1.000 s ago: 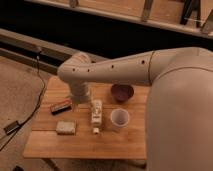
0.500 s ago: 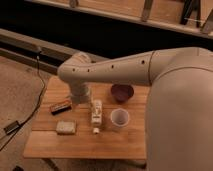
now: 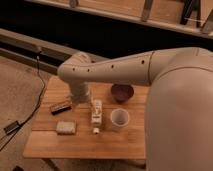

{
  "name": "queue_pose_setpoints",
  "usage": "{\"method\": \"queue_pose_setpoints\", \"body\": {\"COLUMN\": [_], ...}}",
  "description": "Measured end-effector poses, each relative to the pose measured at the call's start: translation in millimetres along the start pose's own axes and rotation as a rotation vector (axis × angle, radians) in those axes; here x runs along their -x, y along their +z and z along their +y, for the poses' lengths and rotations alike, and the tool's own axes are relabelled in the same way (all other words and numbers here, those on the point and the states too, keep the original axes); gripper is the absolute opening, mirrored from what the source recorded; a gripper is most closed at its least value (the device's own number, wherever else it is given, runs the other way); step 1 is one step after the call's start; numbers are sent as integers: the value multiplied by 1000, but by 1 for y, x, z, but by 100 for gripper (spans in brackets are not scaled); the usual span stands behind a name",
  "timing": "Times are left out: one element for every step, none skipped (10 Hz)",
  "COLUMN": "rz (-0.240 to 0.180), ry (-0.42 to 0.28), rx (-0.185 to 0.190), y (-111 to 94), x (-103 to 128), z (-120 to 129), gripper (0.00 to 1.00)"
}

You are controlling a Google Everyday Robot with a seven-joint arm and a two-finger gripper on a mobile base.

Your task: Push the ceramic bowl across the table

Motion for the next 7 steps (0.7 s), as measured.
{"method": "queue_pose_setpoints", "body": {"rz": [-3,-3,-9,-13,-24,-36,-48], "ry": [7,15,44,62,89,116,140], "rx": [8,13,30,36,44,45,42], "y": [4,9,20,26,33,41,47], "x": [8,16,33,42,58,75,91], "z": [1,2,2,1,-1,-6,-14], "gripper": [65,65,65,65,65,65,65]}}
